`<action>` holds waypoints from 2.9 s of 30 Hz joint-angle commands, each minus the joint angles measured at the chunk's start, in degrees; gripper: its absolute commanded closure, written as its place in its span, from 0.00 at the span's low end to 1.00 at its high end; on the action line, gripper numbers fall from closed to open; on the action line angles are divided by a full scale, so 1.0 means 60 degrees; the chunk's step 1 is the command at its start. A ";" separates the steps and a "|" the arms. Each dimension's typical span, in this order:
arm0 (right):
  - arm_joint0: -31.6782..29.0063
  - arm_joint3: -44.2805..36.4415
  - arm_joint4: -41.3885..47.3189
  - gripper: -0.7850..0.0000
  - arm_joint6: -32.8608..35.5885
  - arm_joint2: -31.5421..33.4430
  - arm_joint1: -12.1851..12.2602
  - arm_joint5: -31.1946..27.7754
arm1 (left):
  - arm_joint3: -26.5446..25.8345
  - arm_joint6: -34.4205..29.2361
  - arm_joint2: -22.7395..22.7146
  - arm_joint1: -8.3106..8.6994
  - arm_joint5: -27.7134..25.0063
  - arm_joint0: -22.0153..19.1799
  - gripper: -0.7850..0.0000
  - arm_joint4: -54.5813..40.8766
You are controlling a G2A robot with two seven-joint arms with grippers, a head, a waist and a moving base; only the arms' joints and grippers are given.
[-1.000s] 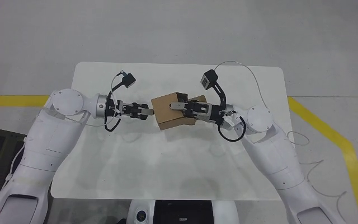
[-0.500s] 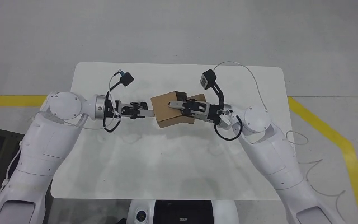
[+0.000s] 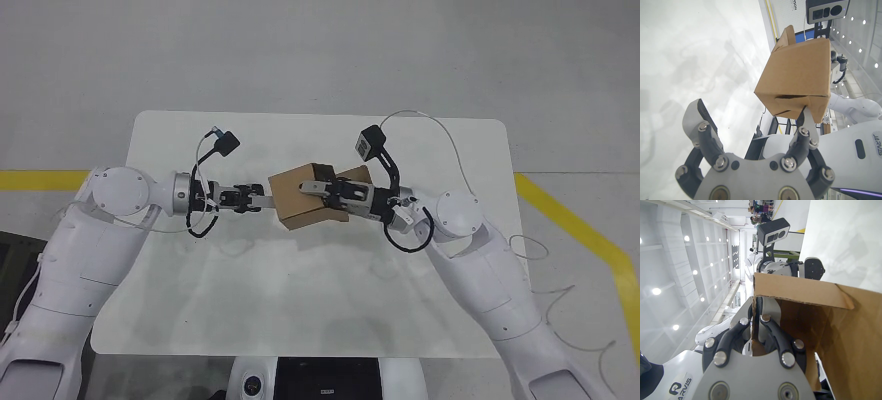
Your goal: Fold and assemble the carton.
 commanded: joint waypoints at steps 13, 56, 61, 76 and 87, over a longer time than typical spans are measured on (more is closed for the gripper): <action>-0.0041 -0.0067 0.0124 1.00 0.0027 -0.0037 -0.0026 0.0032 | 0.0111 0.0089 0.0322 -0.0090 -0.0012 -0.0134 0.00 -0.0013; -0.0149 0.0558 -0.3724 0.82 -0.2889 -0.1208 -0.0244 0.2054 | -0.1000 0.3368 -0.0870 0.0276 -0.2482 0.1231 0.00 0.4798; -0.0531 0.0214 -0.3557 0.49 -0.2767 -0.0999 -0.0194 0.2962 | -0.1241 0.4037 -0.0790 0.0268 -0.2701 0.1412 0.00 0.5810; -0.0722 -0.0579 -0.3800 0.01 -0.1425 -0.0214 0.0058 0.3275 | -0.1662 0.5742 -0.0244 0.0161 -0.3293 0.1400 0.00 0.8929; 0.0346 0.0586 -0.3265 0.05 -0.1398 -0.0534 -0.0163 0.2773 | -0.1521 0.7869 -0.0131 0.0092 -0.3672 0.1497 0.00 1.1303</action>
